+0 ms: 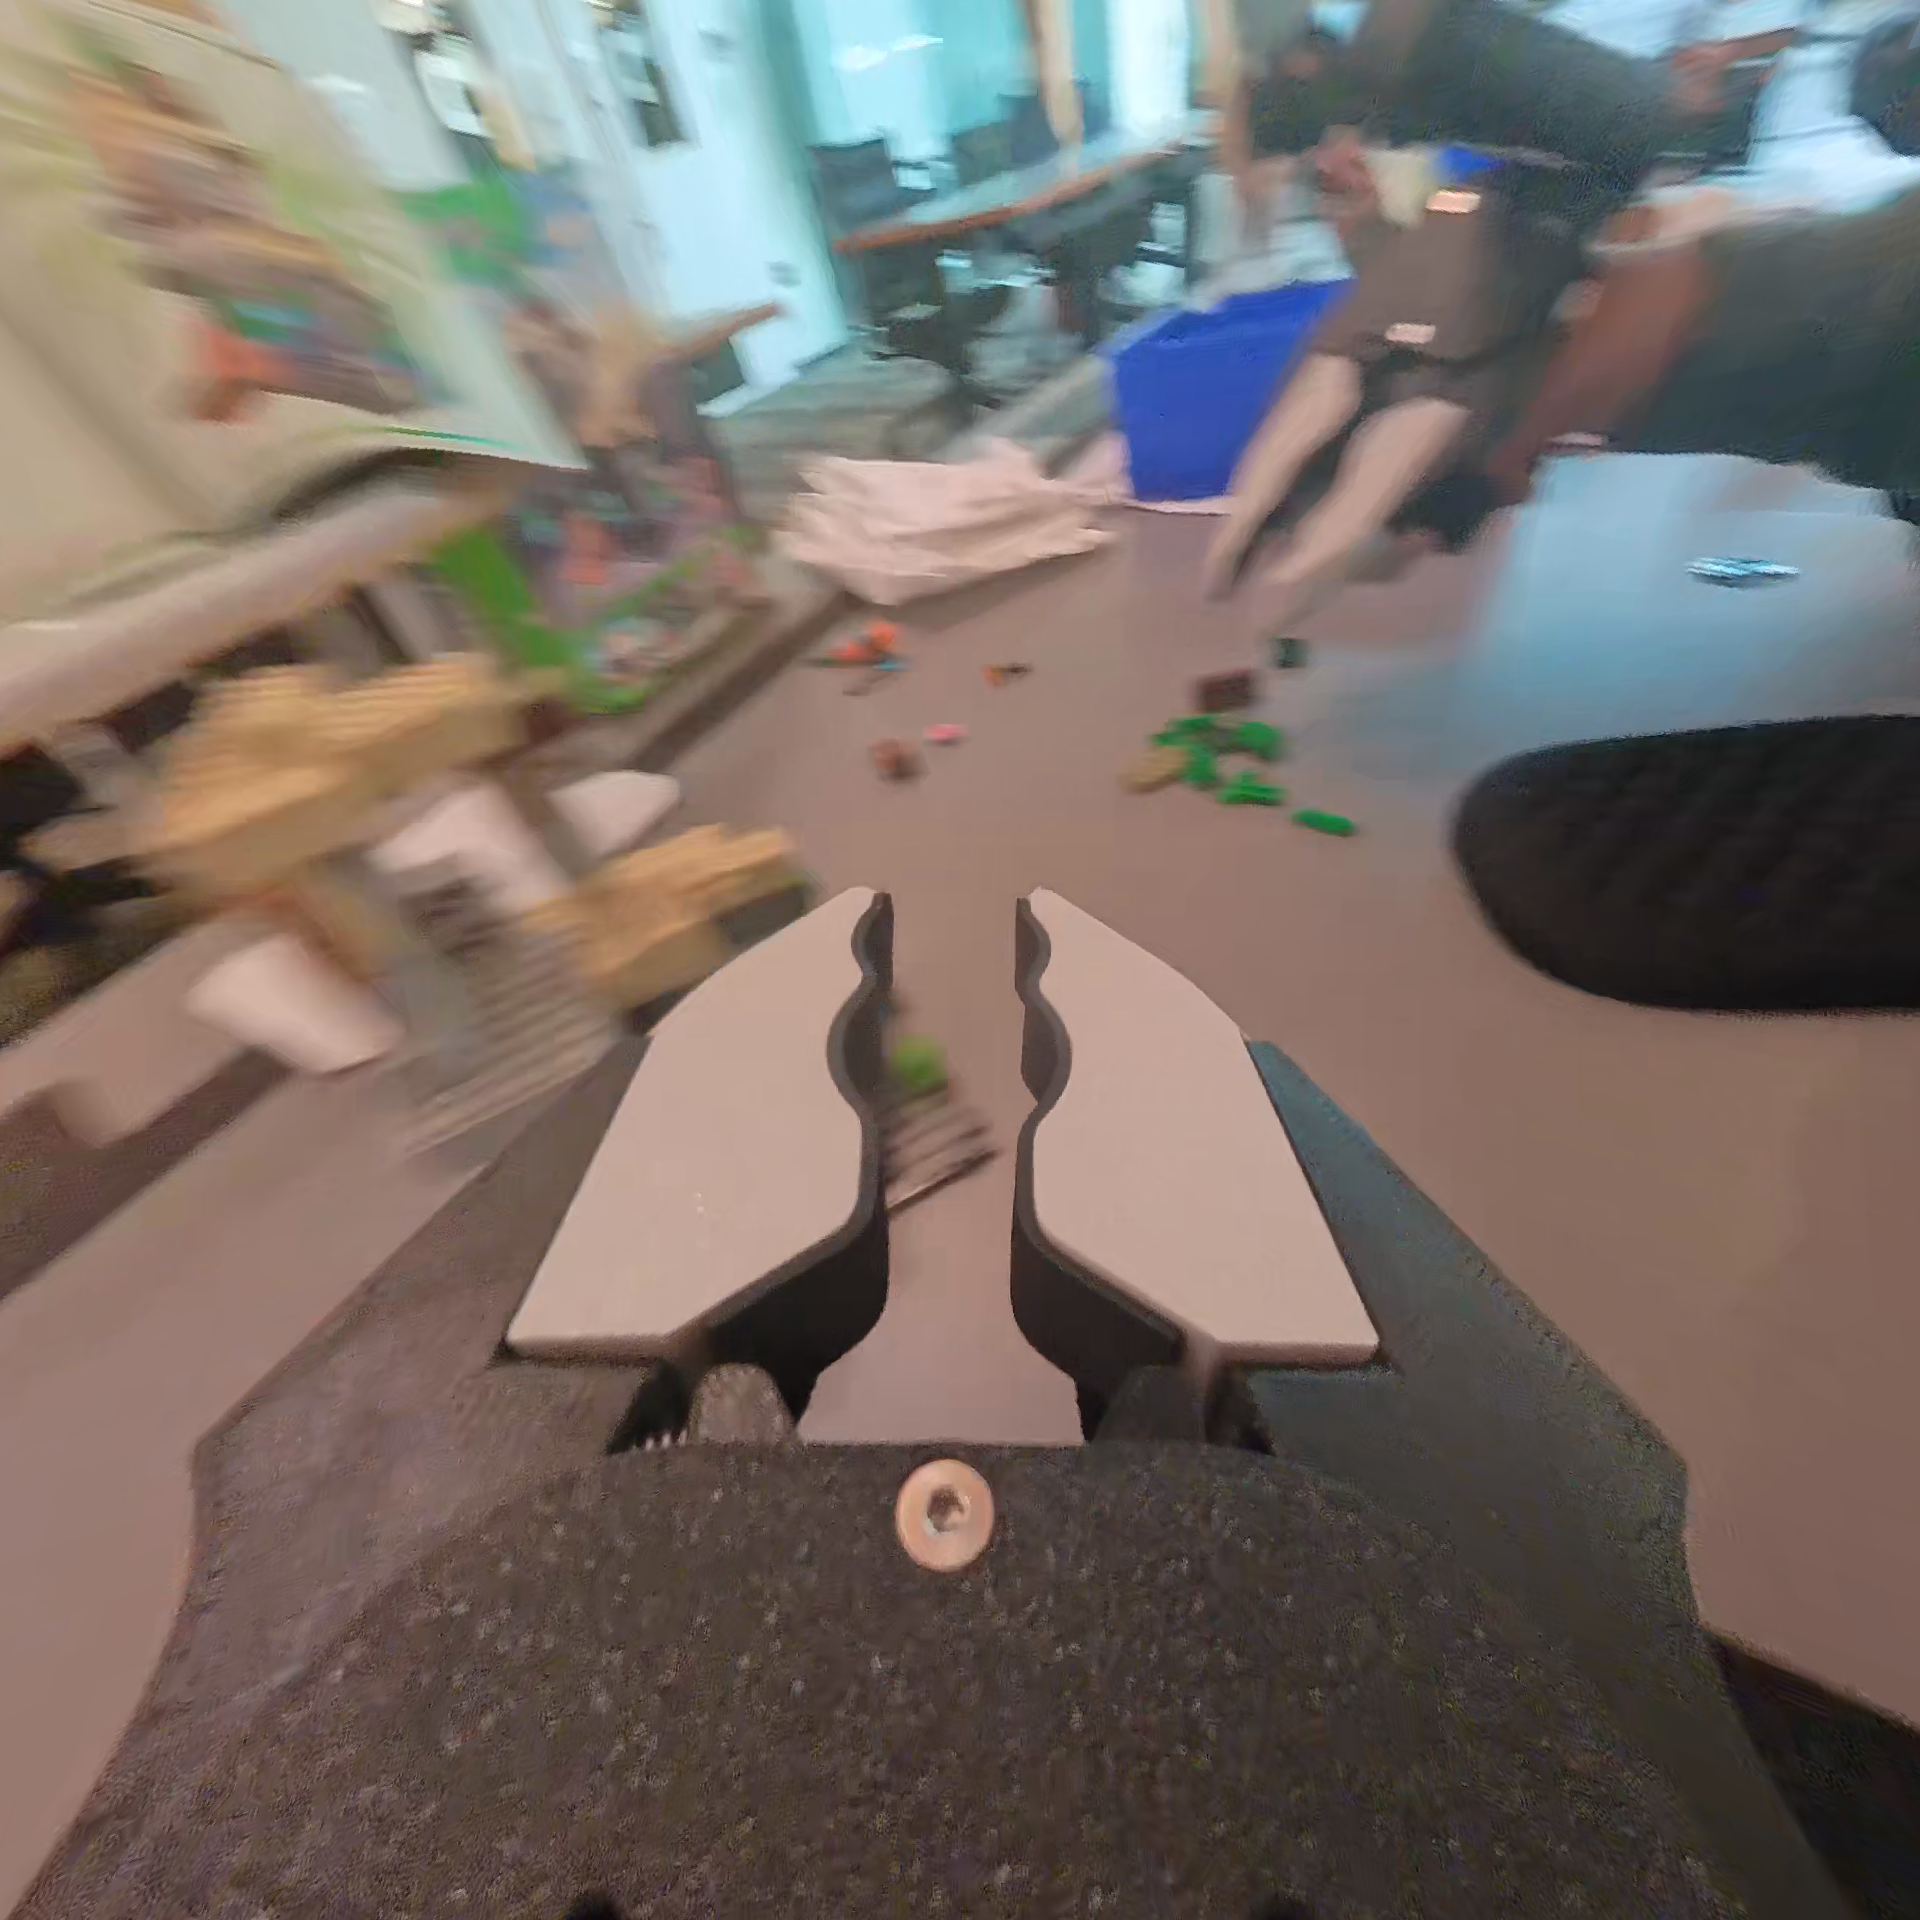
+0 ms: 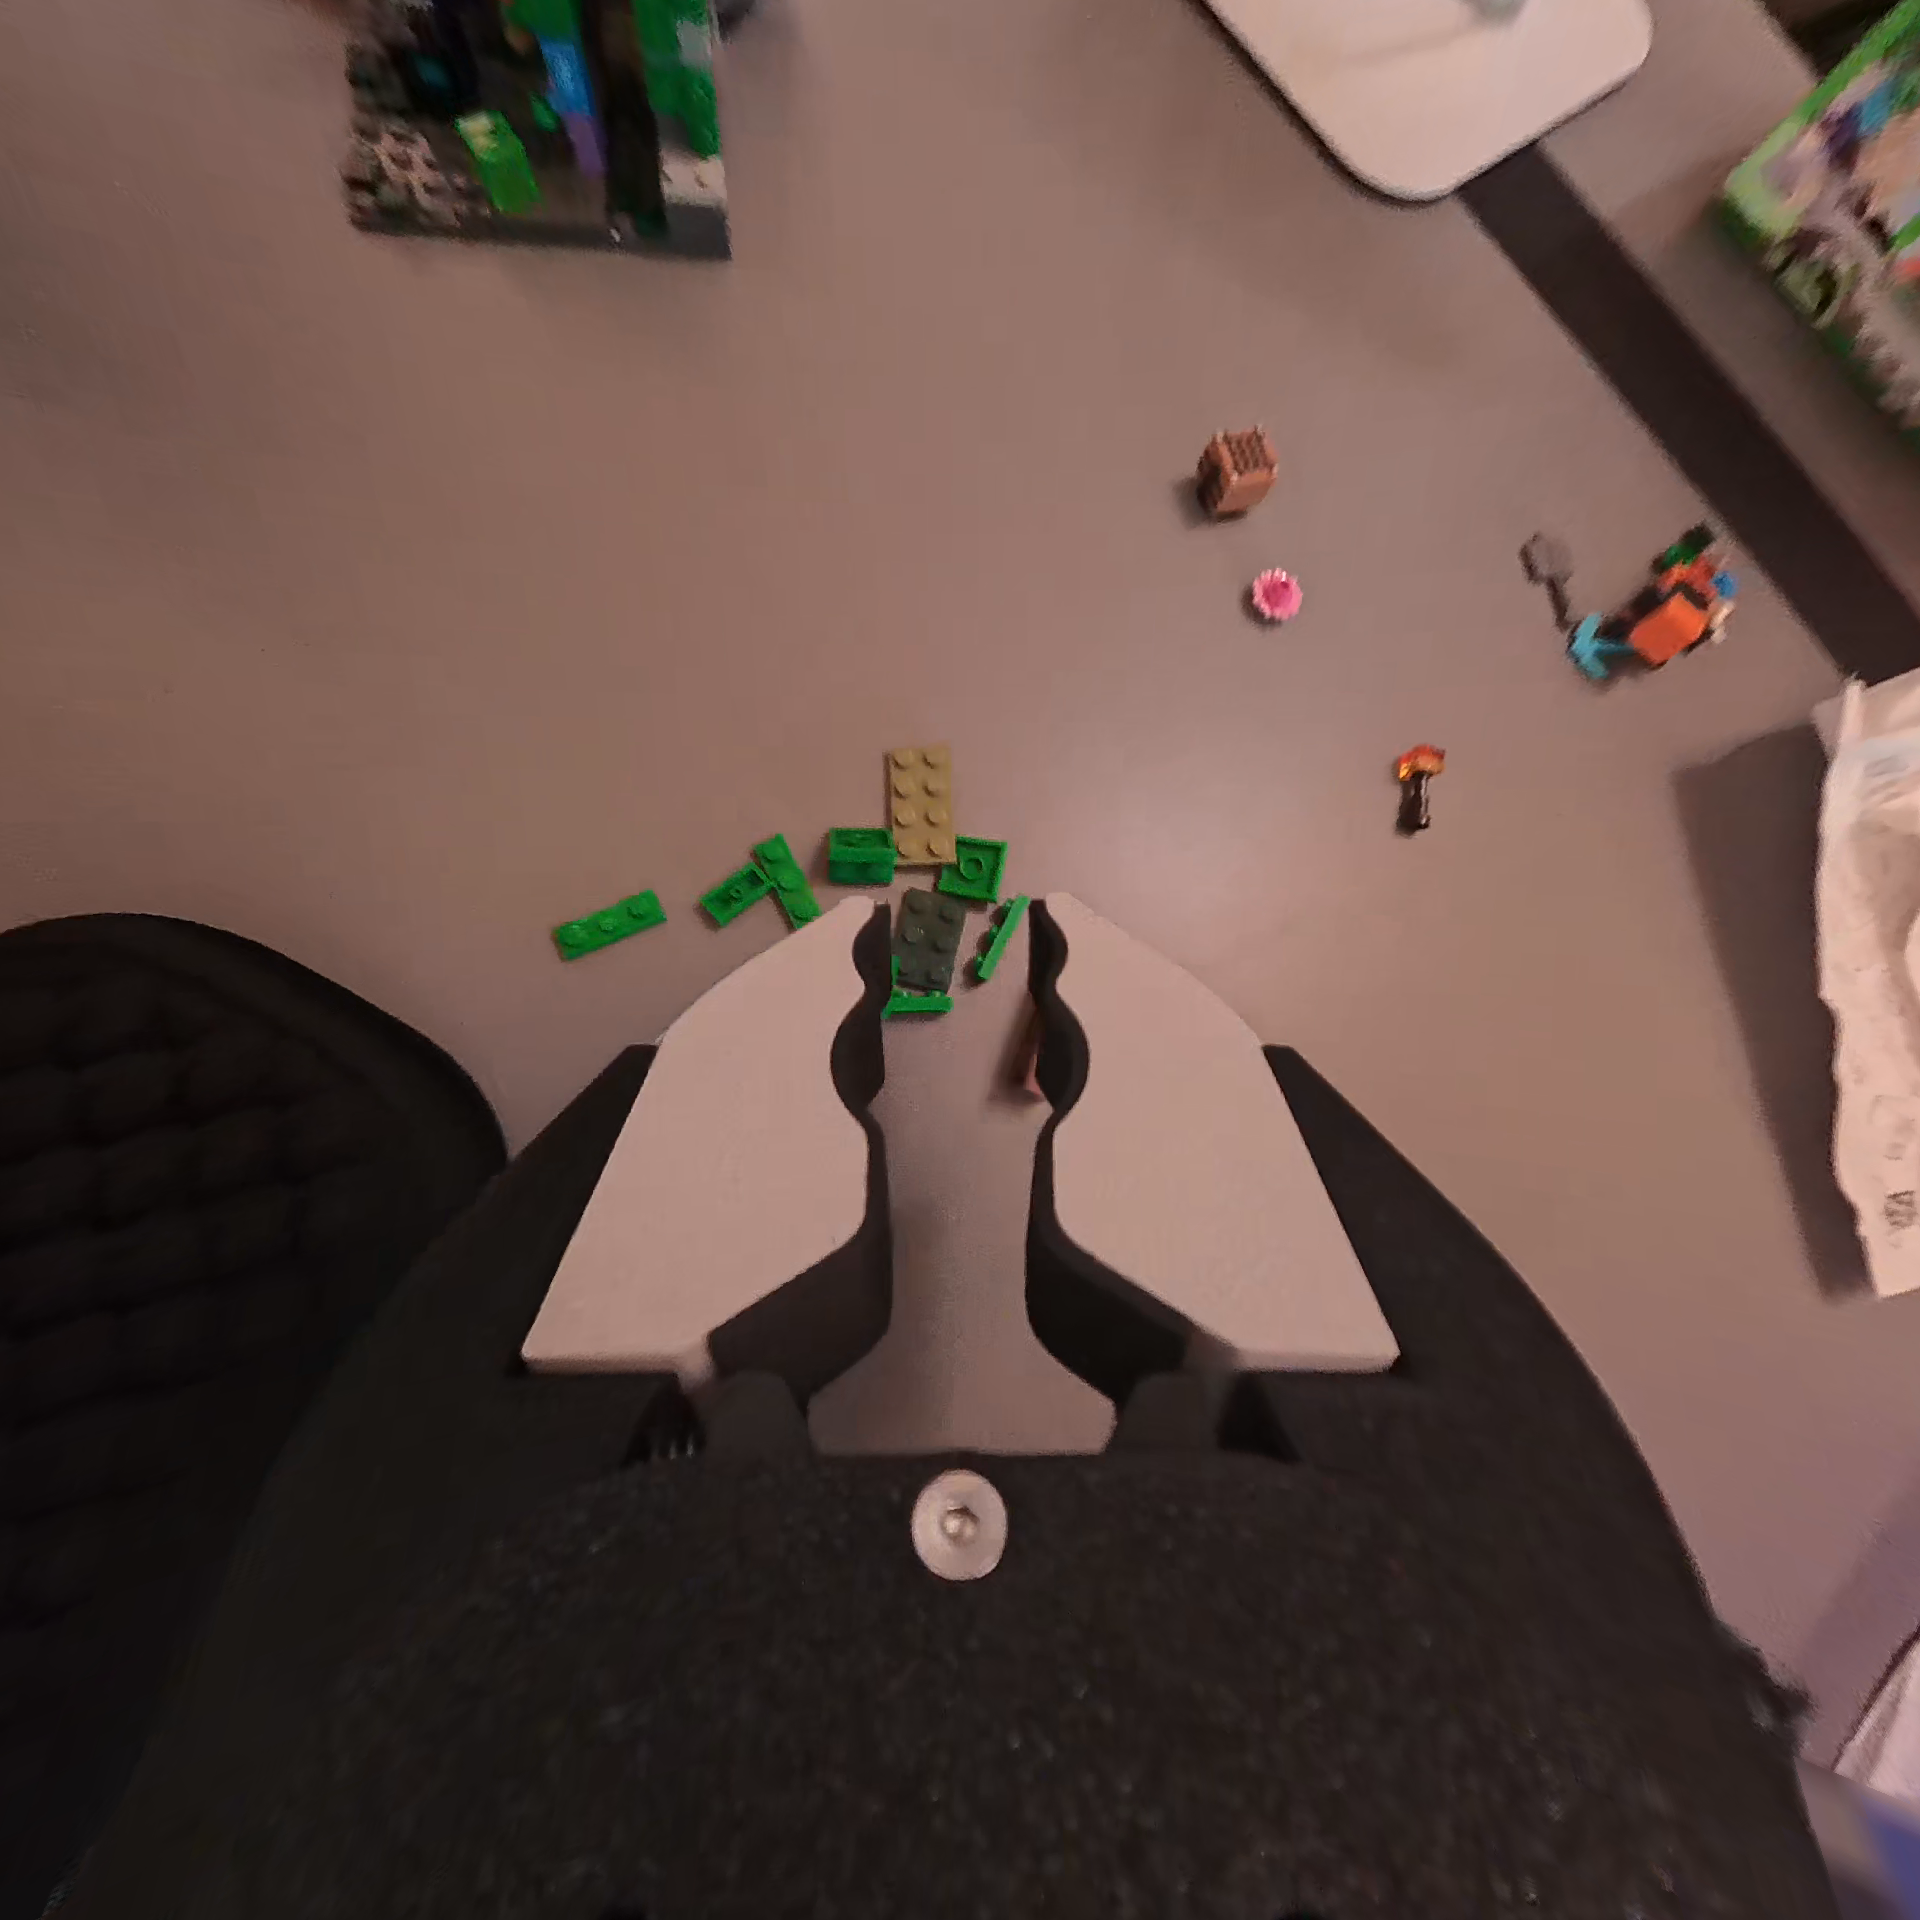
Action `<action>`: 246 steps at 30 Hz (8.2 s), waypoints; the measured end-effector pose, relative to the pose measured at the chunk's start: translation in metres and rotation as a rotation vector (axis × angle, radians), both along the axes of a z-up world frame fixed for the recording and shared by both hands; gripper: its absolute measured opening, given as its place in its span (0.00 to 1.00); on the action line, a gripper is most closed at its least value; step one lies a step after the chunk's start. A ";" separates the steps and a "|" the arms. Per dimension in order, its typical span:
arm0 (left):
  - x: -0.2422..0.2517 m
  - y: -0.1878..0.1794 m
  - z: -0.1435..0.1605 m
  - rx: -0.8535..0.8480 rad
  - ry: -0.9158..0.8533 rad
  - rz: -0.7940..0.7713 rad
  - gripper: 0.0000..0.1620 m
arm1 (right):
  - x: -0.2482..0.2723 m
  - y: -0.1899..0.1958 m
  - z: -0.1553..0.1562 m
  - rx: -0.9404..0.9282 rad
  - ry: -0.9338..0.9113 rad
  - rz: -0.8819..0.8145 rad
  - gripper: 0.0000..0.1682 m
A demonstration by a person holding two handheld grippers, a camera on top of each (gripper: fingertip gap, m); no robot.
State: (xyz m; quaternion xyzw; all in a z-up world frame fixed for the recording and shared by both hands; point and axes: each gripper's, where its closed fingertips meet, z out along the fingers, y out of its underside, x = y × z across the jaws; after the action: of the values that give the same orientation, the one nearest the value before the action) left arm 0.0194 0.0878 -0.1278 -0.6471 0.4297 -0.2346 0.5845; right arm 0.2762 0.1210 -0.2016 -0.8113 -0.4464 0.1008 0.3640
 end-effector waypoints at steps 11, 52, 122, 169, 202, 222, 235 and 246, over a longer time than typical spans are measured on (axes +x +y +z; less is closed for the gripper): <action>-0.411 -0.032 -0.001 -0.074 0.467 0.749 0.24 | -0.026 -0.028 0.006 0.015 0.150 0.100 0.12; -0.220 -0.011 -0.084 -0.102 0.909 0.313 0.17 | -0.050 -0.079 0.018 0.040 0.227 0.180 0.10; -0.294 -0.002 -0.014 -0.203 0.513 0.765 0.21 | -0.020 0.014 -0.063 -0.368 -0.098 -0.077 0.31; -0.024 -0.061 -0.080 -0.147 0.461 0.013 0.15 | -0.221 -0.075 -0.045 -0.259 -0.045 0.506 0.20; -0.005 -0.024 -0.104 -0.158 0.654 -0.021 0.09 | -0.005 -0.042 -0.053 -0.305 -0.057 -0.056 0.10; -0.016 -0.034 -0.095 -0.123 0.543 0.011 0.08 | -0.068 -0.044 -0.063 -0.226 -0.144 0.355 0.00; -0.023 -0.037 -0.099 -0.131 0.522 0.016 0.08 | -0.070 -0.057 -0.048 -0.293 -0.143 0.375 0.28; -0.022 -0.040 -0.098 -0.125 0.509 0.015 0.08 | -0.072 -0.062 -0.063 -0.262 -0.198 0.346 0.04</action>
State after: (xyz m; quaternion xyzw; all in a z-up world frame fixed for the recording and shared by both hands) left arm -0.0030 0.0478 -0.2254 -0.7233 0.5429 -0.0862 0.4180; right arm 0.2046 0.0586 -0.2648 -0.7690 -0.5954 0.1384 0.1873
